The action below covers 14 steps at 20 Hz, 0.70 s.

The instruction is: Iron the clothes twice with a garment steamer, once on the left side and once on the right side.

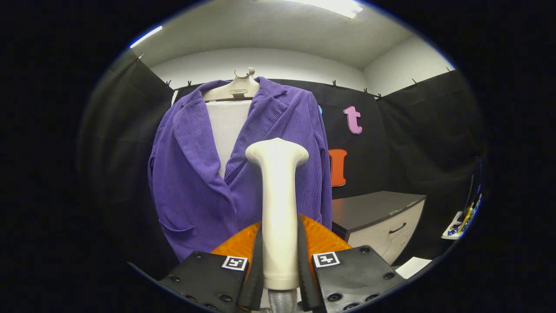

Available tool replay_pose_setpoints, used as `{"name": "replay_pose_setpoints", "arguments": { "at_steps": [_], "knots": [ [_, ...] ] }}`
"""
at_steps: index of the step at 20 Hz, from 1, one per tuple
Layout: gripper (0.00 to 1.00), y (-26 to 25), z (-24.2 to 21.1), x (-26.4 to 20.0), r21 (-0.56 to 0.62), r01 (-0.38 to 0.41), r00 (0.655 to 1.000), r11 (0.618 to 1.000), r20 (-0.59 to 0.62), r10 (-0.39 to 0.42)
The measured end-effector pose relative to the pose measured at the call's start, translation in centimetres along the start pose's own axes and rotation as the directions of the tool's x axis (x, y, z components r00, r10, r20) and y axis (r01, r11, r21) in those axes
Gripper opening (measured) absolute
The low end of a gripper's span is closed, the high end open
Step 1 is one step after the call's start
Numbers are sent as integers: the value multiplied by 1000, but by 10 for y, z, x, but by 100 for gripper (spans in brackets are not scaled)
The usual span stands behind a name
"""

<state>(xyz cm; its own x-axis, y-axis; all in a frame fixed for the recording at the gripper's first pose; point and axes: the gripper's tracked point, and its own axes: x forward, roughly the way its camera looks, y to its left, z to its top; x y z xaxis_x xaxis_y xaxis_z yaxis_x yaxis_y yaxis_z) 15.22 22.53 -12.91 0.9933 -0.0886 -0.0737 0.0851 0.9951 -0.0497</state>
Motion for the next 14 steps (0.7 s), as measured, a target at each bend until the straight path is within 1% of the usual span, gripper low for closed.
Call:
{"name": "replay_pose_setpoints", "arguments": {
  "at_steps": [6,14],
  "knots": [
    [41,-5,-41,-13,-29,-2,999,1000,-40,1],
    [41,-5,-84,-27,-32,-25,996,999,-81,22]
  ]
}}
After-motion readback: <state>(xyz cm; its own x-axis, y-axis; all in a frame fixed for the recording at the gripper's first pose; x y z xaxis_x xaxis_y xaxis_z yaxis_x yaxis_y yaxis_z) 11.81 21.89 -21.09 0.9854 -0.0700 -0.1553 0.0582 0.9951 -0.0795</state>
